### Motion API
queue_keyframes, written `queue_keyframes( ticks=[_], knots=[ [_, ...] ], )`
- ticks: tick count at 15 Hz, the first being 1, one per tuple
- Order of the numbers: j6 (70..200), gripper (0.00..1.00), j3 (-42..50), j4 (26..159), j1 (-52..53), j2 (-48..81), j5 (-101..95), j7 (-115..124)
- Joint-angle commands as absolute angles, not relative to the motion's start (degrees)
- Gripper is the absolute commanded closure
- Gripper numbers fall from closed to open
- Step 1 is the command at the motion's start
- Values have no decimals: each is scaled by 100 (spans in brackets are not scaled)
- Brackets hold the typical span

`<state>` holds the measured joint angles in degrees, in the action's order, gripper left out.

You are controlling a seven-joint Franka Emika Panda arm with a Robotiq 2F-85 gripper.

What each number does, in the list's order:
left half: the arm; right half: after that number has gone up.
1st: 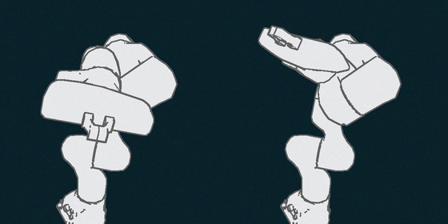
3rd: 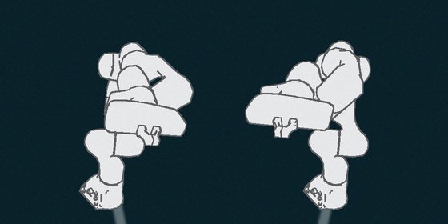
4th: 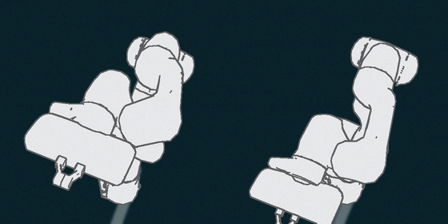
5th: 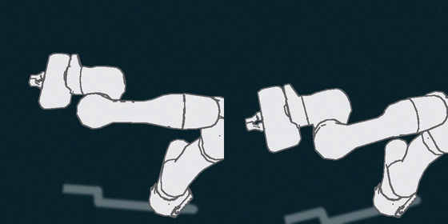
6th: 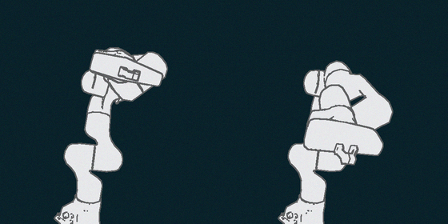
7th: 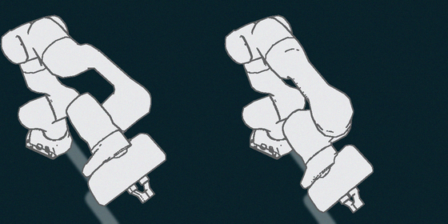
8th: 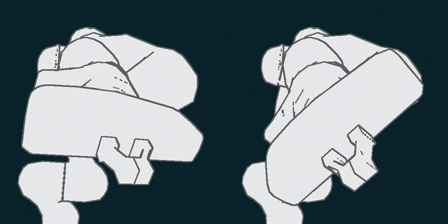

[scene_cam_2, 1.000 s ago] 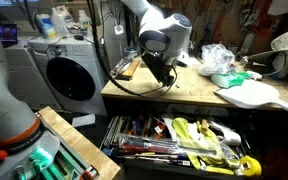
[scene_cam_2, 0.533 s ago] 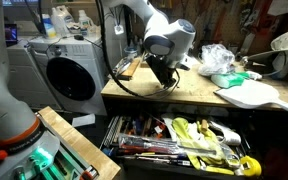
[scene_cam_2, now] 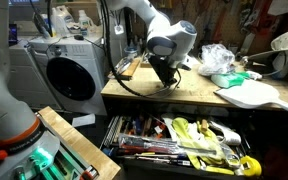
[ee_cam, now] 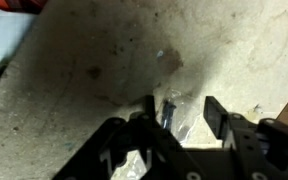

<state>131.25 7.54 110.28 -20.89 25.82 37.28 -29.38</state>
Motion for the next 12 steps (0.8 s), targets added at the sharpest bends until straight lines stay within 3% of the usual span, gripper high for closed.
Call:
queue_keyframes(
  ticks=[1,3,6,12],
  knots=[
    [13195,68,631,10845,-2178,2772,3732,-2776],
    [13243,85,638,10809,-2143,2829,3647,-2691],
    [13322,99,643,10783,-2118,2867,3555,-2623],
    [13346,100,597,10862,-2165,2671,3590,-2700]
  ],
)
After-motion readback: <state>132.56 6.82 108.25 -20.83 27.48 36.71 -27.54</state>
